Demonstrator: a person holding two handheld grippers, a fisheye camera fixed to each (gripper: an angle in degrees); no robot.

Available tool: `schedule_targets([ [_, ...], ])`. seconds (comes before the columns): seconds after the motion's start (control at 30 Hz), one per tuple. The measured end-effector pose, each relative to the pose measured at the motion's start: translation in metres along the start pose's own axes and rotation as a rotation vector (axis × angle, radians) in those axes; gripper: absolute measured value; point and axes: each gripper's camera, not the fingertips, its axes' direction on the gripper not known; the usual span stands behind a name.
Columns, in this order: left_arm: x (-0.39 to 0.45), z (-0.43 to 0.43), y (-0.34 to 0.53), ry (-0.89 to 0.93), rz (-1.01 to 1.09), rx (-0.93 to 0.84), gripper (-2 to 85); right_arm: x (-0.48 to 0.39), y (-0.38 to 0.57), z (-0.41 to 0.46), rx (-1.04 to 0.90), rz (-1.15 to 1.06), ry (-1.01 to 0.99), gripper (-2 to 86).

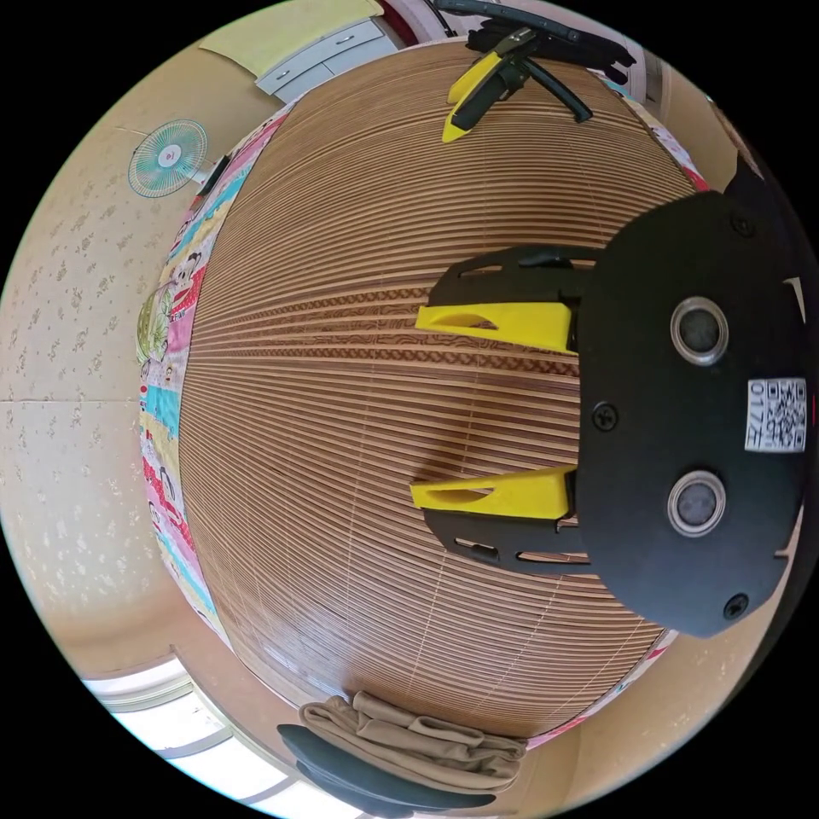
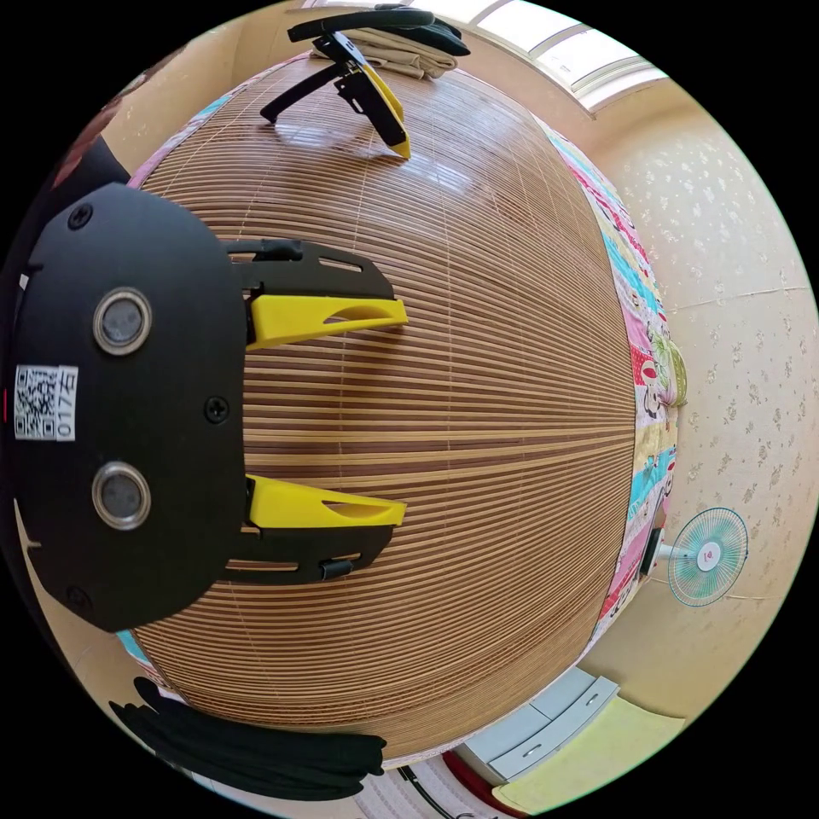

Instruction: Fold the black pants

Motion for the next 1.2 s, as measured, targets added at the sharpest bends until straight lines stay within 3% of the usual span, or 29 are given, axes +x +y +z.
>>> schedule_targets([
  [1.2,-0.064,-0.018,-0.056,-0.003,0.0,0.004,22.9,-0.003,-0.003,0.032,0.005,0.002,0.002,26.0],
])
